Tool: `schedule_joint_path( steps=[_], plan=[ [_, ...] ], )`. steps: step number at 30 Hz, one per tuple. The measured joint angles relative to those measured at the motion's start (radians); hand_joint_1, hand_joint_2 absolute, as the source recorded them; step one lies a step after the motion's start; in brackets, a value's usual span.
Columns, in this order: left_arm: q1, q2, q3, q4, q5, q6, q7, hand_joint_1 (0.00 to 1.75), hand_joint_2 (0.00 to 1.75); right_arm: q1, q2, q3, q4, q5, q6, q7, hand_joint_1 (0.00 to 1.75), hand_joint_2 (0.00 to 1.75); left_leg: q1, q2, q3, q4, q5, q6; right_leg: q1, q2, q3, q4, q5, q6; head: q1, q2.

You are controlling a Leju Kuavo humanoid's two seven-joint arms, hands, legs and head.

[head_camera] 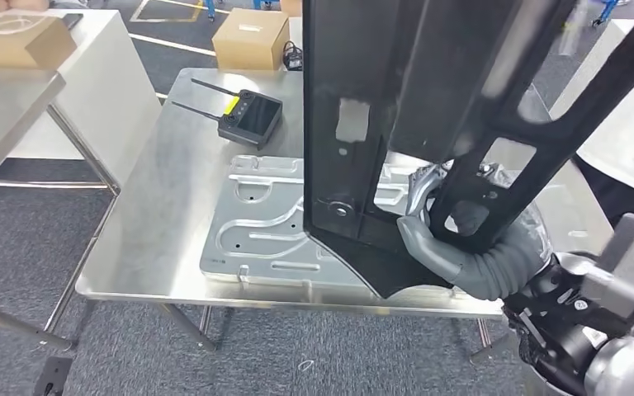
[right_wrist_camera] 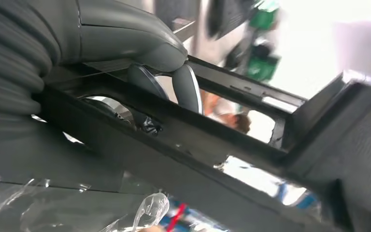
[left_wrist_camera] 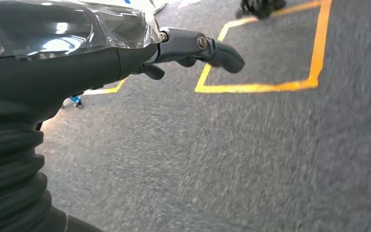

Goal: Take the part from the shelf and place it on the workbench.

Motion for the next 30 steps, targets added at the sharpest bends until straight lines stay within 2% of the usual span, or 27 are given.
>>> schedule_joint_path(
  steps=[2, 4, 5, 7, 8, 9, 10, 11, 12, 13, 14, 16, 18, 19, 20, 22, 23, 24, 25, 26, 28, 29, 30],
  plan=[
    [-0.002, -0.001, 0.0, 0.0, 0.003, -0.001, -0.002, 0.0, 1.75, 0.006, -0.018, -0.009, 0.0, 0.015, 0.003, 0.004, 1.75, 1.75, 0.0, 0.0, 0.01, -0.001, 0.003, 0.013, 0.0, 0.002, 0.007, -0.003, -0.015, 0.01, 0.0, 0.0],
    [-0.008, -0.001, 0.001, 0.0, 0.005, 0.003, -0.005, 0.0, 1.75, 0.012, -0.044, -0.021, 0.0, 0.077, 0.004, 0.015, 1.75, 1.75, 0.003, -0.001, 0.02, -0.004, -0.004, 0.026, -0.003, -0.002, -0.004, 0.035, -0.04, 0.022, 0.0, 0.0],
    [-0.01, -0.001, 0.001, 0.0, 0.006, 0.006, -0.003, 0.0, 1.75, 0.018, -0.066, -0.03, 0.002, 0.151, 0.001, 0.024, 1.75, 1.75, 0.004, -0.001, 0.026, -0.005, -0.009, 0.032, -0.005, -0.003, -0.029, 0.087, -0.064, 0.028, 0.001, 0.0],
    [-0.01, -0.001, 0.001, 0.0, 0.007, 0.019, 0.012, 0.0, 1.75, 0.036, -0.131, -0.051, 0.022, 0.422, -0.013, 0.044, 1.75, 1.75, 0.004, -0.002, 0.033, -0.005, -0.018, 0.04, -0.009, -0.005, -0.113, 0.231, -0.117, 0.038, 0.002, 0.0],
    [-0.009, -0.001, 0.002, 0.0, 0.005, 0.027, 0.024, 0.0, 1.75, 0.046, -0.171, -0.063, 0.04, 0.605, -0.019, 0.051, 1.75, 1.75, 0.003, -0.004, 0.035, -0.004, -0.021, 0.042, -0.01, -0.005, -0.152, 0.283, -0.127, 0.041, 0.002, 0.0],
    [-0.008, -0.001, 0.002, 0.0, 0.004, 0.034, 0.036, 0.0, 1.75, 0.054, -0.21, -0.077, 0.063, 0.798, -0.022, 0.055, 1.75, 1.75, 0.002, -0.006, 0.038, -0.004, -0.025, 0.042, -0.011, -0.005, -0.175, 0.3, -0.117, 0.041, 0.002, 0.0],
    [-0.006, -0.001, 0.003, 0.0, 0.003, 0.042, 0.047, 0.0, 1.75, 0.058, -0.247, -0.089, 0.087, 0.973, -0.019, 0.058, 1.75, 1.75, 0.001, -0.007, 0.041, -0.004, -0.028, 0.042, -0.011, -0.005, -0.175, 0.274, -0.086, 0.039, 0.002, 0.0],
    [-0.005, -0.002, 0.003, 0.0, 0.002, 0.049, 0.055, 0.0, 1.75, 0.061, -0.284, -0.101, 0.116, 1.111, -0.011, 0.06, 1.75, 1.75, -0.001, -0.008, 0.047, -0.005, -0.031, 0.042, -0.009, -0.005, -0.154, 0.208, -0.041, 0.033, 0.002, 0.0],
    [-0.005, -0.004, 0.003, 0.0, 0.001, 0.056, 0.062, 0.0, 1.75, 0.063, -0.321, -0.112, 0.148, 1.213, -0.003, 0.061, 1.75, 1.75, -0.002, -0.009, 0.052, -0.005, -0.034, 0.042, -0.006, -0.006, -0.123, 0.126, 0.004, 0.025, 0.002, 0.0],
    [-0.005, -0.005, 0.003, 0.001, -0.001, 0.063, 0.066, 0.0, 1.75, 0.065, -0.356, -0.125, 0.185, 1.278, 0.004, 0.059, 1.75, 1.75, -0.005, -0.01, 0.056, -0.005, -0.037, 0.04, -0.003, -0.009, -0.094, 0.057, 0.036, 0.019, 0.002, 0.0],
    [-0.006, -0.007, 0.003, 0.001, -0.002, 0.069, 0.068, 0.0, 1.75, 0.067, -0.39, -0.139, 0.225, 1.324, 0.009, 0.056, 1.75, 1.75, -0.006, -0.012, 0.058, -0.006, -0.039, 0.038, 0.001, -0.012, -0.075, 0.01, 0.055, 0.014, 0.002, 0.0],
    [-0.005, -0.01, 0.004, 0.001, -0.001, 0.078, 0.067, 0.0, 1.75, 0.072, -0.446, -0.17, 0.305, 1.371, 0.012, 0.047, 1.75, 1.75, -0.007, -0.014, 0.058, -0.007, -0.042, 0.031, 0.006, -0.016, -0.066, -0.011, 0.06, 0.01, 0.002, 0.0],
    [-0.002, -0.012, 0.004, 0.001, 0.0, 0.084, 0.064, 0.0, 1.75, 0.08, -0.495, -0.201, 0.386, 1.394, 0.009, 0.03, 1.75, 1.75, -0.007, -0.011, 0.055, 0.002, -0.051, 0.023, 0.0, -0.018, -0.06, -0.019, 0.064, 0.003, 0.002, 0.0],
    [-0.001, -0.012, 0.005, 0.001, 0.0, 0.087, 0.061, 0.0, 1.75, 0.083, -0.515, -0.215, 0.427, 1.401, 0.002, 0.016, 1.75, 1.75, -0.007, -0.009, 0.044, 0.026, -0.067, 0.018, -0.005, -0.019, -0.056, -0.024, 0.067, 0.0, 0.001, 0.0],
    [-0.001, -0.012, 0.005, 0.001, 0.0, 0.089, 0.059, 0.0, 1.75, 0.086, -0.532, -0.229, 0.468, 1.409, -0.008, 0.0, 1.31, 1.31, -0.007, -0.007, 0.024, 0.071, -0.092, 0.013, -0.01, -0.02, -0.052, -0.028, 0.069, -0.003, 0.0, 0.0],
    [0.0, -0.012, 0.006, 0.001, -0.006, 0.094, 0.054, 0.0, 1.75, 0.089, -0.557, -0.256, 0.554, 1.422, -0.038, -0.03, 0.44, 0.44, -0.002, -0.005, -0.041, 0.208, -0.155, 0.005, -0.014, -0.02, -0.051, -0.028, 0.067, -0.005, -0.002, 0.0],
    [0.001, -0.012, 0.006, 0.001, -0.011, 0.097, 0.052, 0.0, 1.75, 0.089, -0.566, -0.269, 0.6, 1.427, -0.056, -0.042, 0.0, 0.0, 0.001, -0.004, -0.071, 0.267, -0.174, 0.001, -0.016, -0.02, -0.05, -0.028, 0.065, -0.004, -0.002, 0.0],
    [0.001, -0.012, 0.005, 0.001, -0.018, 0.103, 0.053, 0.0, 1.75, 0.089, -0.574, -0.282, 0.648, 1.431, -0.077, -0.055, 0.0, 0.0, 0.003, -0.003, -0.087, 0.295, -0.177, -0.003, -0.018, -0.019, -0.049, -0.028, 0.063, -0.002, -0.002, 0.0],
    [0.002, -0.012, 0.005, 0.001, -0.026, 0.113, 0.057, 0.0, 1.75, 0.088, -0.58, -0.295, 0.698, 1.434, -0.099, -0.067, 0.0, 0.0, 0.006, -0.002, -0.081, 0.281, -0.161, -0.006, -0.02, -0.019, -0.047, -0.027, 0.06, 0.001, -0.003, 0.0],
    [0.002, -0.012, 0.004, 0.001, -0.034, 0.126, 0.065, 0.0, 1.75, 0.085, -0.586, -0.308, 0.748, 1.438, -0.123, -0.08, 0.0, 0.0, 0.009, -0.002, -0.055, 0.224, -0.129, -0.009, -0.023, -0.018, -0.043, -0.026, 0.056, 0.006, -0.003, 0.0],
    [0.001, -0.012, 0.003, 0.001, -0.046, 0.15, 0.082, 0.0, 1.75, 0.075, -0.595, -0.332, 0.837, 1.445, -0.17, -0.101, 0.0, 0.0, 0.011, -0.002, 0.019, 0.074, -0.069, -0.011, -0.026, -0.016, -0.039, -0.019, 0.045, 0.019, -0.003, 0.0],
    [0.001, -0.012, 0.002, 0.001, -0.049, 0.157, 0.086, 0.0, 1.75, 0.068, -0.598, -0.341, 0.876, 1.45, -0.186, -0.107, 0.0, 0.0, 0.011, -0.003, 0.043, 0.025, -0.054, -0.009, -0.025, -0.015, -0.039, -0.016, 0.041, 0.025, -0.002, 0.0],
    [0.001, -0.012, 0.001, 0.001, -0.05, 0.16, 0.088, 0.0, 1.75, 0.063, -0.601, -0.348, 0.91, 1.453, -0.195, -0.11, 0.0, 0.0, 0.01, -0.004, 0.053, 0.004, -0.053, -0.005, -0.024, -0.014, -0.04, -0.015, 0.039, 0.029, -0.002, 0.0]
  ],
)
